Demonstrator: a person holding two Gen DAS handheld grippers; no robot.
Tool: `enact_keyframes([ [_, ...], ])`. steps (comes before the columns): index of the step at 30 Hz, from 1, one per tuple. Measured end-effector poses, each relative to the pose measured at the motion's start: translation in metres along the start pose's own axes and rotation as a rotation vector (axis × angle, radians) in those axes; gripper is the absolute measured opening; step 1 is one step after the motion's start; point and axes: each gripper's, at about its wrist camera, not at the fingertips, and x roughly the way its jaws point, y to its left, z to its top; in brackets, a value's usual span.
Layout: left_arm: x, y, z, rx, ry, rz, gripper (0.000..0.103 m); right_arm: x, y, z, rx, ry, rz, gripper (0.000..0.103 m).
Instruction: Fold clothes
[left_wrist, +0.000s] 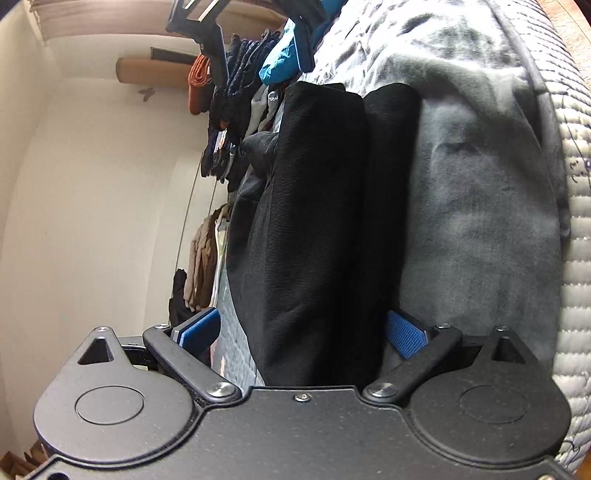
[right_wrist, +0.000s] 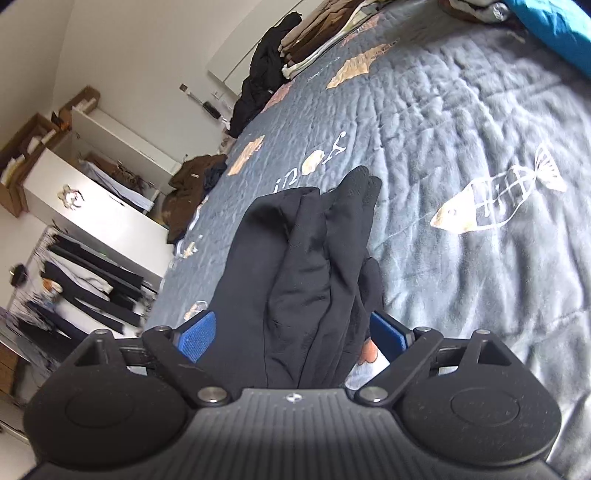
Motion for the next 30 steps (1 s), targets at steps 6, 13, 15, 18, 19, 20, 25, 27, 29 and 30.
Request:
enact_keyframes([
  [6,0.006,-0.002,-0.002,0.004,0.0,-0.007,0.097,0.015,-0.005,-0.001,0.013,0.033,0.036,0.09],
  [13,0.025,0.007,0.004,0.006,-0.021,-0.028,0.103,0.015,-0.004,0.001,0.029,0.032,0.051,0.09],
  [15,0.027,0.013,0.005,-0.006,-0.02,-0.033,0.103,0.014,-0.005,0.003,0.031,0.027,0.05,0.09],
  [18,0.027,0.024,0.004,-0.057,0.001,-0.039,0.103,0.011,-0.007,0.003,0.033,0.021,0.051,0.09],
  [19,0.027,0.029,0.004,-0.09,0.015,-0.053,0.103,0.01,-0.007,0.004,0.034,0.019,0.051,0.09],
  [20,0.027,0.033,0.004,-0.122,0.03,-0.068,0.103,0.01,-0.009,0.004,0.036,0.019,0.047,0.09],
  [25,0.03,0.03,0.008,-0.127,0.06,-0.071,0.103,0.008,-0.015,0.004,0.049,0.021,0.035,0.09],
  [27,0.036,0.027,0.013,-0.116,0.066,-0.063,0.103,0.007,-0.016,0.004,0.05,0.022,0.033,0.09],
  [29,0.042,0.029,0.015,-0.143,0.079,-0.072,0.103,0.007,-0.015,0.003,0.047,0.022,0.034,0.09],
  [30,0.045,0.03,0.016,-0.157,0.085,-0.076,0.103,0.007,-0.014,0.003,0.043,0.024,0.035,0.09],
])
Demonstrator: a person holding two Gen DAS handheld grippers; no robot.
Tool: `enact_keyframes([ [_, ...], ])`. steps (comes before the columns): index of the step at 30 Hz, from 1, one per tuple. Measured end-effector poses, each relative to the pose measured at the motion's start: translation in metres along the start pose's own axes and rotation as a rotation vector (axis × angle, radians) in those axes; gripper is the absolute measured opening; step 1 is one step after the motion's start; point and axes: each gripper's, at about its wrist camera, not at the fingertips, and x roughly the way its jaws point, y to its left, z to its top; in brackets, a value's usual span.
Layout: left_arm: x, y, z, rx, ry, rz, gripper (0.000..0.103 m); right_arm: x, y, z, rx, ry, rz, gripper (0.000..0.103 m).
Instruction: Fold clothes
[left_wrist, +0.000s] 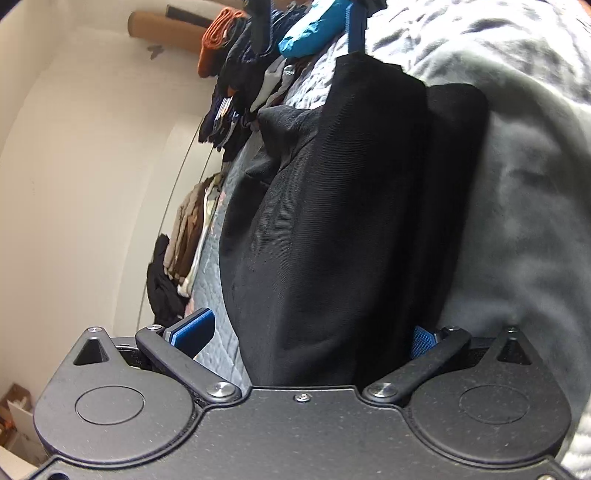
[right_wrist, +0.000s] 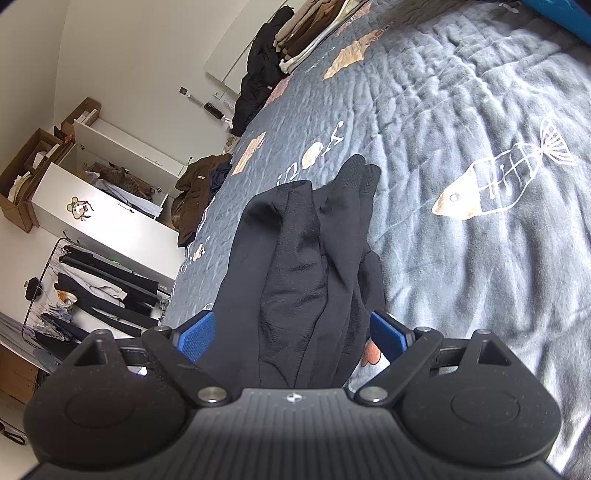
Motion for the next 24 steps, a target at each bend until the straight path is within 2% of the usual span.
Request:
enact_keyframes([
  [3,0.004,0.0,0.002,-0.006,0.006,0.0,0.103,0.0,0.001,0.0,-0.001,0.0,0.003,0.09],
  [8,-0.002,-0.001,0.006,0.027,0.005,0.041,0.103,0.006,0.003,0.0,-0.003,0.007,0.003,0.09],
  [14,-0.041,0.007,-0.011,0.02,0.013,-0.04,0.103,0.006,0.0,0.001,0.0,0.016,-0.006,0.09],
  [18,-0.062,0.037,-0.018,-0.093,0.019,-0.046,0.103,0.005,-0.004,0.001,0.006,0.02,-0.014,0.09],
  [24,-0.065,0.11,-0.023,-0.377,0.033,-0.095,0.103,0.007,0.0,0.001,-0.005,0.028,-0.007,0.09],
])
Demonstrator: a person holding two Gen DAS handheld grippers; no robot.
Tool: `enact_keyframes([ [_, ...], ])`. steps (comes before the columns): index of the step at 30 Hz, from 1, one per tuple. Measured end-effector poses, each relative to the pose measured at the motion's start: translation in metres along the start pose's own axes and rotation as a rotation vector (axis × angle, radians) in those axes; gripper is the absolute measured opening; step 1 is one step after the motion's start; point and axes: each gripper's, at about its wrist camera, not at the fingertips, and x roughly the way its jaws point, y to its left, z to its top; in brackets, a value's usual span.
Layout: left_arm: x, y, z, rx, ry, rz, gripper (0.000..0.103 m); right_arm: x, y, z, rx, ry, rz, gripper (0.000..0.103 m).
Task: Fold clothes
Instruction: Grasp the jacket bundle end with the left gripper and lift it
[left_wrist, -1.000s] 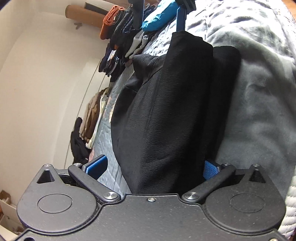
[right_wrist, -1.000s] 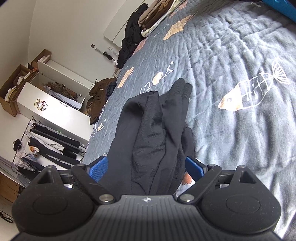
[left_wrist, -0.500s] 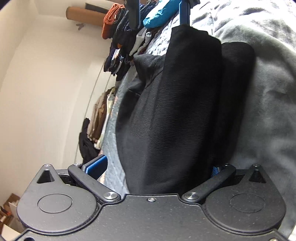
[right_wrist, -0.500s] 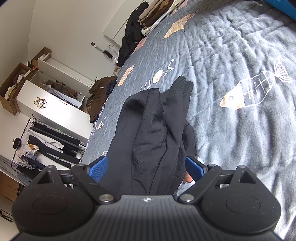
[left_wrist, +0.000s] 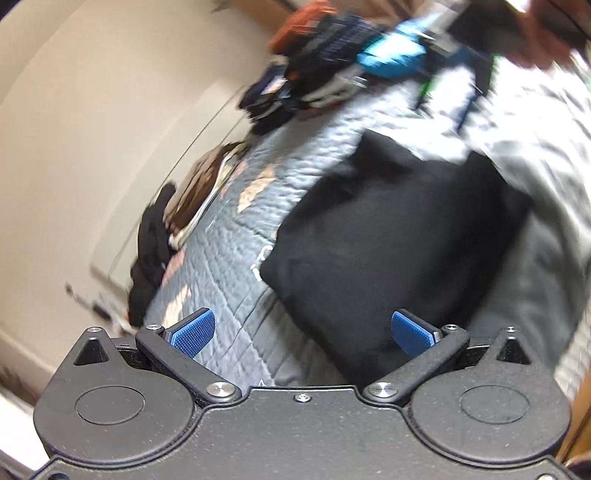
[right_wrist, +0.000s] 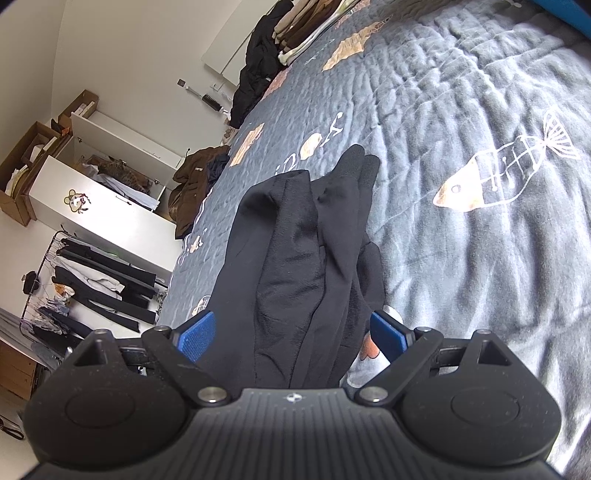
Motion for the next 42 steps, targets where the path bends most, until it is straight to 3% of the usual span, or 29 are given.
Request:
enact_keyframes([
  [6,0.038,0.076,0.011,-0.352,-0.015,-0.149,0.103,0.004,0.012,-0.004,-0.034,0.009,0.016,0.09],
  [12,0.095,0.134,-0.017,-0.8,-0.013,-0.458,0.103,0.007,0.017,-0.013,-0.069,0.037,0.006,0.091],
  [18,0.142,0.155,-0.044,-1.055,0.039,-0.6,0.103,0.007,0.014,-0.014,-0.091,0.015,-0.015,0.091],
  [22,0.171,0.156,-0.057,-1.138,0.066,-0.742,0.103,0.006,0.015,-0.01,-0.111,0.013,0.004,0.091],
  [30,0.241,0.154,-0.079,-1.189,0.135,-0.961,0.103,0.007,0.011,-0.017,-0.117,0.078,0.023,0.091],
  [37,0.295,0.15,-0.095,-1.181,0.224,-1.018,0.103,0.01,-0.001,-0.02,-0.096,0.106,0.006,0.091],
  [42,0.317,0.15,-0.105,-1.233,0.229,-1.062,0.103,0.013,-0.014,-0.021,-0.07,0.13,-0.008,0.091],
])
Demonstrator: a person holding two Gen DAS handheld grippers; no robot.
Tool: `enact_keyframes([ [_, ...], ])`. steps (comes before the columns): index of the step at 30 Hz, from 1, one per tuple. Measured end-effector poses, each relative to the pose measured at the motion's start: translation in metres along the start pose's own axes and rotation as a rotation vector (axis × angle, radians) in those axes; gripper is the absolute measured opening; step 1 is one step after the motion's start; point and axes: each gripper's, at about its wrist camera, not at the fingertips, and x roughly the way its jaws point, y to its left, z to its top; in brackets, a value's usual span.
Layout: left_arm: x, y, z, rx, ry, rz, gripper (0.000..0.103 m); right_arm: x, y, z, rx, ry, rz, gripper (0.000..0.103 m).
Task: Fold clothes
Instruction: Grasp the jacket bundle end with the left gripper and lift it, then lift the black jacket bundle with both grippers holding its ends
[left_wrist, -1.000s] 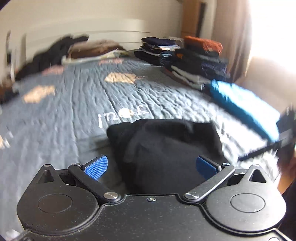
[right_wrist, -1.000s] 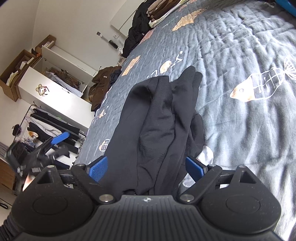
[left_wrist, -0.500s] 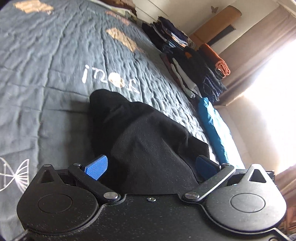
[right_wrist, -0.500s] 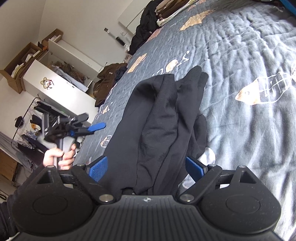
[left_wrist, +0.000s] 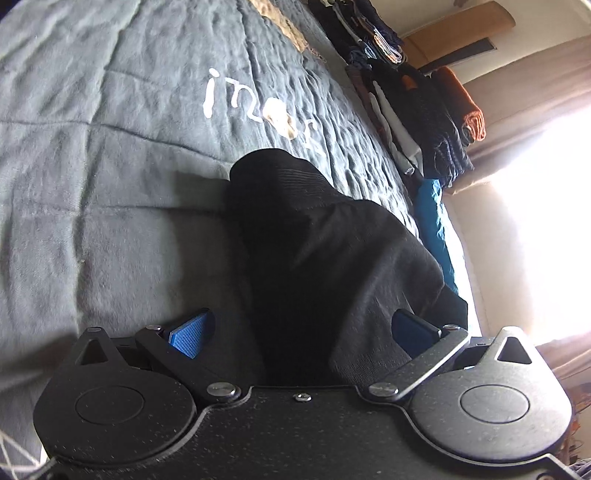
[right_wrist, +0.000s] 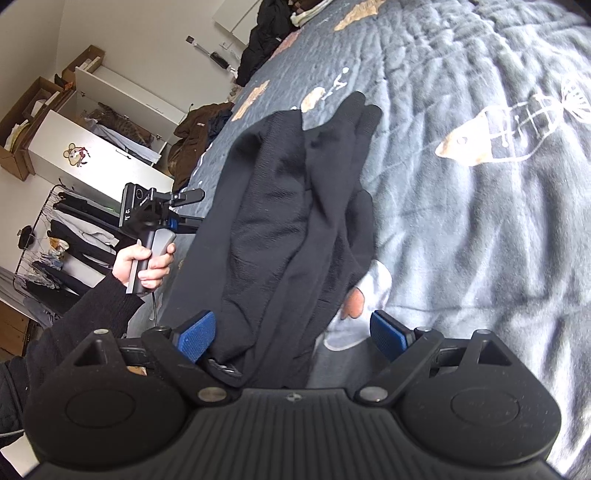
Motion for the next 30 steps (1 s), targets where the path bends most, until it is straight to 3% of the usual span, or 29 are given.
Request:
enact_keyframes([
  [5,0.009,0.007,0.01,-0.017,0.001,-0.055,0.103,0.002,-0.009,0.0,0.025,0.012,0.012,0.091],
  [12,0.041,-0.006,0.025,0.025,0.061,-0.105,0.103,-0.003,-0.015,-0.004,0.038,0.014,0.035,0.091],
  [19,0.072,-0.012,0.033,0.061,0.136,-0.107,0.103,-0.002,-0.015,-0.004,0.043,0.019,0.032,0.091],
  [30,0.074,-0.008,0.031,0.101,0.13,-0.131,0.103,-0.003,-0.013,-0.003,0.118,0.067,0.02,0.091],
])
